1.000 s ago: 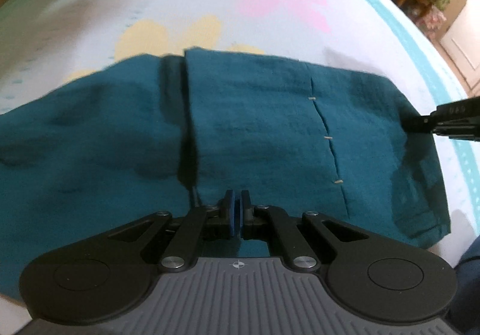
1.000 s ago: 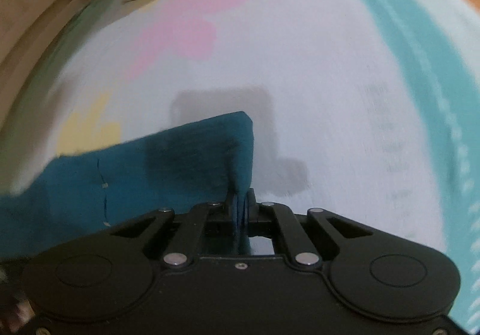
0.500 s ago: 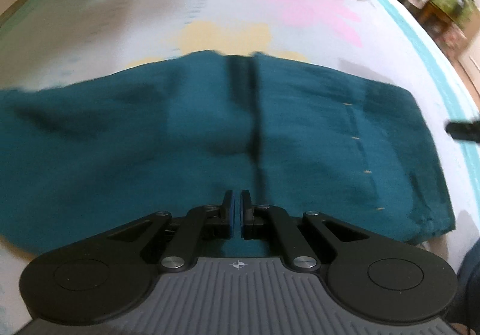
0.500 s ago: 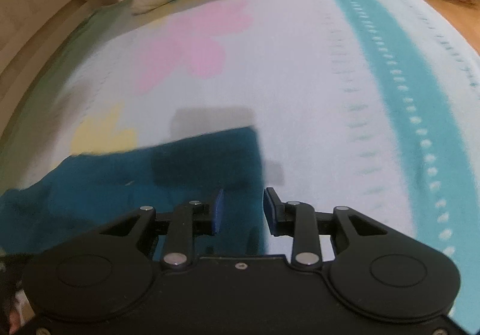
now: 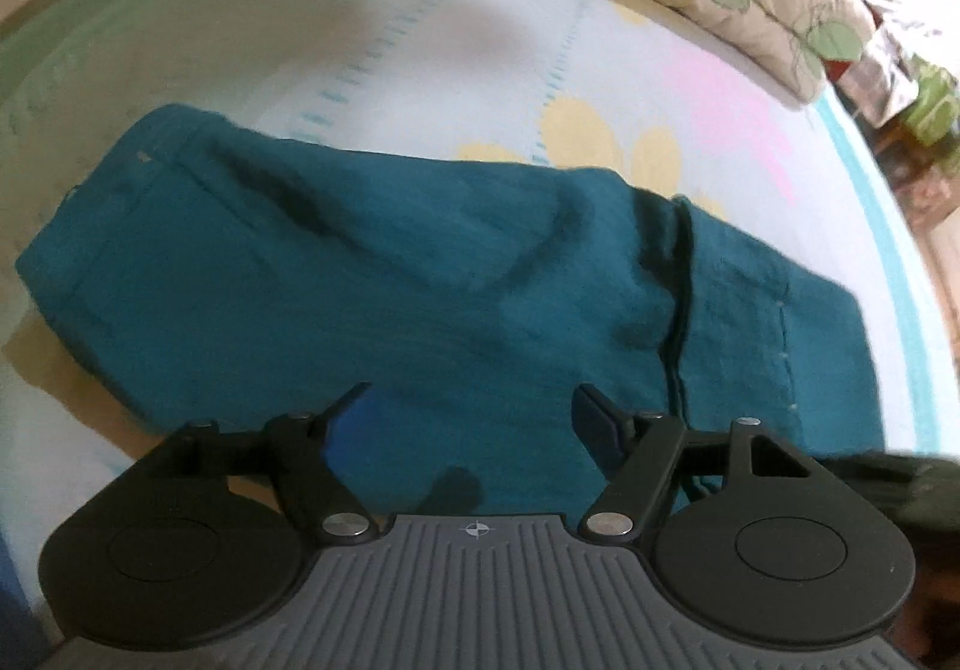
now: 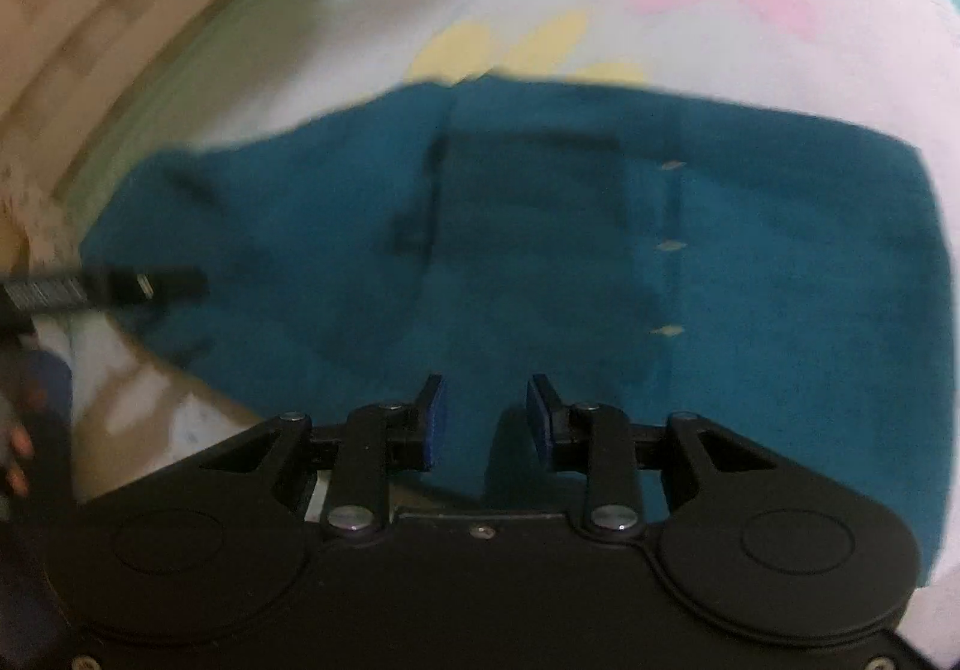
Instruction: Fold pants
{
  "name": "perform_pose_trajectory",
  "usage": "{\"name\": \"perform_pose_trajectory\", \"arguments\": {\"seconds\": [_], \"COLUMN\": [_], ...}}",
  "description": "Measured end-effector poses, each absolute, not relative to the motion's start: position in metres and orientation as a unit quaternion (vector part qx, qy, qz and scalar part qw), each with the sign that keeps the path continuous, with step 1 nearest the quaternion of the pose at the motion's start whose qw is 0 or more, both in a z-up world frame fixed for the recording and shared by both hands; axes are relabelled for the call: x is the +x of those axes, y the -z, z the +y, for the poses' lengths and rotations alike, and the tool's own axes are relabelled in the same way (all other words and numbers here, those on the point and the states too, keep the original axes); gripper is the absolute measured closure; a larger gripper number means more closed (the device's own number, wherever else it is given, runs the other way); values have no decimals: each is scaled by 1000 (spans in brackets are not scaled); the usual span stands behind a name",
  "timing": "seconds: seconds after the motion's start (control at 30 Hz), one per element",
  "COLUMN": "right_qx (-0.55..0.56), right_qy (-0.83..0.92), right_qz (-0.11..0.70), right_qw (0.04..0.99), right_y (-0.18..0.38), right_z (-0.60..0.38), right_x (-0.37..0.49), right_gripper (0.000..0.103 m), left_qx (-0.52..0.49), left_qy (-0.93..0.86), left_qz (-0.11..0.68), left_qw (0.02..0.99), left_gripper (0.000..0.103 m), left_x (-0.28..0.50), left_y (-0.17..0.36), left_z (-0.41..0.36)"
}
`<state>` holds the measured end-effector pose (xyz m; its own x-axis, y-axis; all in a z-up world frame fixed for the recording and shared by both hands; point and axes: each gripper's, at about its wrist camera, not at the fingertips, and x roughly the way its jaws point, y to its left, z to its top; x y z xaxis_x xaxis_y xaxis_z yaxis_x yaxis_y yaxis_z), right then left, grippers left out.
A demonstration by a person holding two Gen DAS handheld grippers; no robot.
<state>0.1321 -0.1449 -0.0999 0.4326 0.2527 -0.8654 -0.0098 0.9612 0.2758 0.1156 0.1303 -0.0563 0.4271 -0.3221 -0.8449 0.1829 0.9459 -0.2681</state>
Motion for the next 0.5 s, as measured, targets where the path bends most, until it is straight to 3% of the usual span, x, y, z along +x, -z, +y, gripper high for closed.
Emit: {"name": "perform_pose_trajectory", "arguments": {"seconds": [0.17, 0.5], "right_qx": [93, 99], "right_qy": [-70, -71], "right_qz": [538, 547], "right_qw": [835, 828], "right_y": [118, 117], "right_z": [-132, -141], "right_x": [131, 136], "right_gripper": [61, 61], "left_qx": [-37, -138], "left_qy": [105, 42], "left_qz": [487, 475], "left_qw": [866, 868], "left_gripper": [33, 30], "left_x": [126, 122], "left_y": [39, 33], "left_z": [163, 238]}}
